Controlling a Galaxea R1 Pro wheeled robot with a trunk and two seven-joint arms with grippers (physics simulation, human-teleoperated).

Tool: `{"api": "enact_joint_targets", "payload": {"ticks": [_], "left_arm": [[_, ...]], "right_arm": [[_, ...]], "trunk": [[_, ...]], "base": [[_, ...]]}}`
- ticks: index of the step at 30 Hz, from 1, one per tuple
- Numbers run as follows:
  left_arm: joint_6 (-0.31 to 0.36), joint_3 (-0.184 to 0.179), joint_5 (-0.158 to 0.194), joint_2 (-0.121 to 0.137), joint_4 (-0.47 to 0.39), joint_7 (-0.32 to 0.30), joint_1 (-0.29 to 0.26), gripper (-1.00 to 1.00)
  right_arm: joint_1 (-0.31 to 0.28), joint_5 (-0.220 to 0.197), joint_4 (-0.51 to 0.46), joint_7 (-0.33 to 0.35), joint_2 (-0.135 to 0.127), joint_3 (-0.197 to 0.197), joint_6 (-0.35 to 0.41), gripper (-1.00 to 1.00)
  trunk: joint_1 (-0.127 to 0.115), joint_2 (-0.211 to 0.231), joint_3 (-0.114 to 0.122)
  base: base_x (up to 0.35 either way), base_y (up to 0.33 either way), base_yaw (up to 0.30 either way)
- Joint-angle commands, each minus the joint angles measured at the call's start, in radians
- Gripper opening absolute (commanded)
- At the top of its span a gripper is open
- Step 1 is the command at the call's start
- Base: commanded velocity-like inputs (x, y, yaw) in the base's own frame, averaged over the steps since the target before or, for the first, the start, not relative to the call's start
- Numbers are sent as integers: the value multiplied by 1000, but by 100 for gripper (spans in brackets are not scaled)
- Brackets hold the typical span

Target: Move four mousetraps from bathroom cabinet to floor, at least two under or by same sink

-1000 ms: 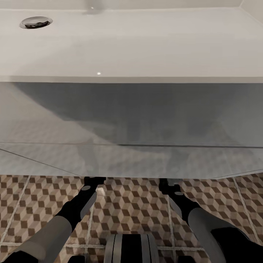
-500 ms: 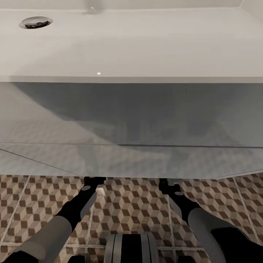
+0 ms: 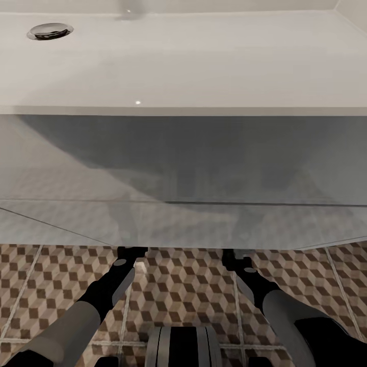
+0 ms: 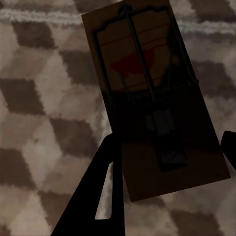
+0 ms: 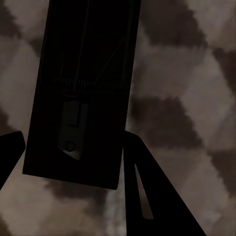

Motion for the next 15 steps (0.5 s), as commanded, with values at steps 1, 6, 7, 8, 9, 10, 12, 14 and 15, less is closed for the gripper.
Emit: {"api": "enact_joint_targets", "payload": {"ticks": [1, 6, 7, 8, 9, 10, 12, 14, 15], "left_arm": [[5, -6, 5, 1, -2, 10, 0, -100], [5, -6, 5, 1, -1, 10, 0, -100], [5, -6, 5, 1, -1, 10, 0, -100], [5, -7, 5, 1, -1, 10, 0, -100], [5, -7, 5, 1, -2, 10, 0, -100], [5, -7, 5, 1, -2, 10, 0, -100], [4, -7, 4, 1, -3, 10, 0, -100], [3, -8, 4, 1, -3, 10, 0, -100], [3, -7, 4, 1, -3, 10, 0, -100]], "right_arm": [[-1, -5, 1, -6, 0, 8, -3, -100], [-1, -5, 1, -6, 0, 8, -3, -100], [-1, -5, 1, -6, 0, 8, -3, -100], [-1, -6, 1, -6, 0, 8, -3, -100], [-1, -6, 1, -6, 0, 8, -3, -100], [-1, -6, 1, -5, 0, 8, -3, -100], [-1, -6, 1, -6, 0, 8, -3, -100], [-1, -6, 2, -6, 0, 8, -3, -100], [-1, -6, 1, -6, 0, 8, -3, -100]], "trunk": [[0, 0, -1], [0, 0, -1], [0, 0, -1], [0, 0, -1], [0, 0, -1], [0, 0, -1], [0, 0, -1], [0, 0, -1], [0, 0, -1]], "base": [[0, 0, 0], [0, 0, 0], [0, 0, 0], [20, 0, 0], [42, 0, 0], [64, 0, 0], [96, 0, 0], [72, 0, 0], [45, 0, 0]]}}
